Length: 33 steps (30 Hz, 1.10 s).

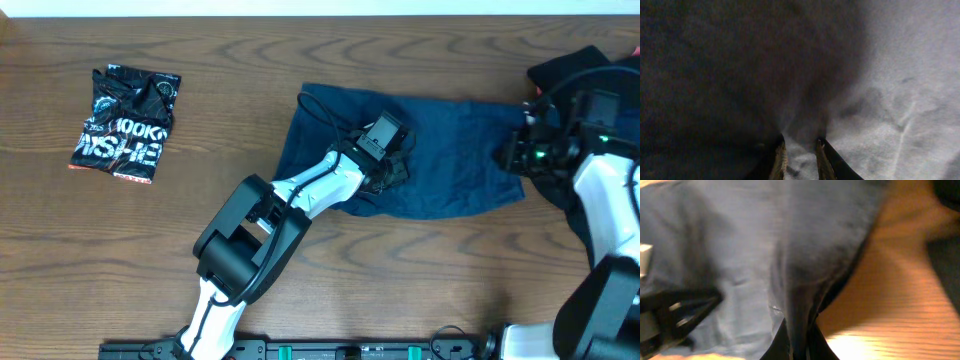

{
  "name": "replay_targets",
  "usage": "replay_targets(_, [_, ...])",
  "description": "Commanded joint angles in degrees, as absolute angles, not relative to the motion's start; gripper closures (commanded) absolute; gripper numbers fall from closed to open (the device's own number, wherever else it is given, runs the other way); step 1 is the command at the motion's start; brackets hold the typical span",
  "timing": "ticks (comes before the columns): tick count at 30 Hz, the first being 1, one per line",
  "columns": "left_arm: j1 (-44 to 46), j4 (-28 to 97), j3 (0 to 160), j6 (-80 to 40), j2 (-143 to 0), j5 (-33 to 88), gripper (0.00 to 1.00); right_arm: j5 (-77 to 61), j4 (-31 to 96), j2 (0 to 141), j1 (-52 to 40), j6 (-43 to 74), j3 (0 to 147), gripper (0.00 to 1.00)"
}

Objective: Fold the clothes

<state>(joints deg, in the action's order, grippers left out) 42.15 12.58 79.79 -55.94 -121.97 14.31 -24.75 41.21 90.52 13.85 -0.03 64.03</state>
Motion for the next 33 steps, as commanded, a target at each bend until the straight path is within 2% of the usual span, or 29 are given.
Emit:
replay_targets(1, [42.30, 11.84, 79.64, -57.74, -124.49, 15.99, 0.76, -25.65, 41.28, 86.00, 7.60, 2.83, 64.18, 0.99])
replay_targets(7, [42.50, 9.78, 79.64, -57.76, -124.46, 19.38, 0.76, -20.49, 39.66, 81.23, -0.30, 6.90, 67.96, 0.99])
replay_targets(10, [43.13, 6.79, 79.64, -59.31, -124.46, 22.13, 0.76, -19.90, 40.49, 80.99, -0.86, 7.29, 72.16, 0.99])
replay_targets(14, [44.62, 2.22, 79.64, -67.44, -124.46, 22.94, 0.76, -20.14, 40.73, 80.99, -1.02, 7.27, 76.55, 0.99])
replay_targets(21, [45.41, -7.62, 79.64, -64.07, -123.94, 23.92, 0.72, -20.12, 40.84, 81.12, -1.91, 7.09, 77.89, 0.99])
replay_targets(28, [42.48, -1.67, 79.64, -52.71, -117.97, 23.94, 0.68, -19.66, 39.99, 81.93, -3.49, 6.15, 77.89, 0.99])
replay_targets(33, [37.21, 11.99, 79.64, -43.38, -111.46, 18.55, 0.68, -19.53, 38.06, 83.83, -4.95, 6.87, 77.89, 0.99])
